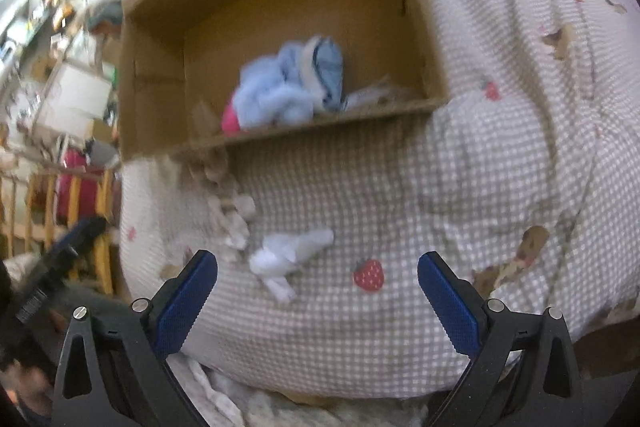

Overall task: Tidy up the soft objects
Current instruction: 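Lower the right tool onto the white sock and close on it, then carry the white sock over the box with the right tool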

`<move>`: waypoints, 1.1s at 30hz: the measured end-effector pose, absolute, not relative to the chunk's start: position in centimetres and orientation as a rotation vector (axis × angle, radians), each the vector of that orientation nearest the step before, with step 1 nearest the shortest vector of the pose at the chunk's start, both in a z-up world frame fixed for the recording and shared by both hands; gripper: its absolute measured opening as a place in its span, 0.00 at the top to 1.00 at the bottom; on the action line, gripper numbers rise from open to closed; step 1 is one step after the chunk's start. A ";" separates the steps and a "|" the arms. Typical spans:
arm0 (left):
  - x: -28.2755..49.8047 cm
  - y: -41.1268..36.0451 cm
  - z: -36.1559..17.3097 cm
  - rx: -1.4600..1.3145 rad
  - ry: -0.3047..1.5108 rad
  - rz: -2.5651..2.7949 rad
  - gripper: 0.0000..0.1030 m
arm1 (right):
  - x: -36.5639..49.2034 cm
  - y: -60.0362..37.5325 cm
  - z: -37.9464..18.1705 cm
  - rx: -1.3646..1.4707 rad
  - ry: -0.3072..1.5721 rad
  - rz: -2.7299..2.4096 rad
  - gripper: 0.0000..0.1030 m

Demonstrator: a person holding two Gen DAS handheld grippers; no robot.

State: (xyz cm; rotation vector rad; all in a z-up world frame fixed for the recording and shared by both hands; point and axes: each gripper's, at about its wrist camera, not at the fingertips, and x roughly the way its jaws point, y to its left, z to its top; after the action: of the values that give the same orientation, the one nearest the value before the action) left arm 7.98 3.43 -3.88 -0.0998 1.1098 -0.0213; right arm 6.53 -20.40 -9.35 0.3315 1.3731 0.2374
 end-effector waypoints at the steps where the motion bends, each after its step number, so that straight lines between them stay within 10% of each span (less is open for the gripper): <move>1: 8.1 3.6 -3.9 -0.102 1.109 -0.016 0.33 | 6.6 -19.8 -9.8 0.310 1.388 0.253 0.00; 12: 8.3 5.7 -4.6 -0.188 1.142 0.028 0.33 | 7.7 -11.8 -14.0 -0.075 1.430 0.339 0.02; 20: 8.9 5.9 -5.6 -0.230 1.175 0.039 0.33 | 7.5 -11.0 -14.8 -0.144 1.431 0.359 0.40; 22: 9.1 5.8 -5.8 -0.232 1.182 0.042 0.33 | 7.4 -11.7 -14.4 -0.115 1.419 0.372 0.62; 33: 9.0 6.0 -6.0 -0.251 1.184 0.039 0.33 | 5.6 -15.1 -10.1 -0.027 1.324 0.392 0.68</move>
State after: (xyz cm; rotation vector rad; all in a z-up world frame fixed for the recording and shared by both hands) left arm 9.00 5.95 -5.95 -0.2509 1.1842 0.0391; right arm 5.55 -15.13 -10.14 -0.0275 1.3235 0.3920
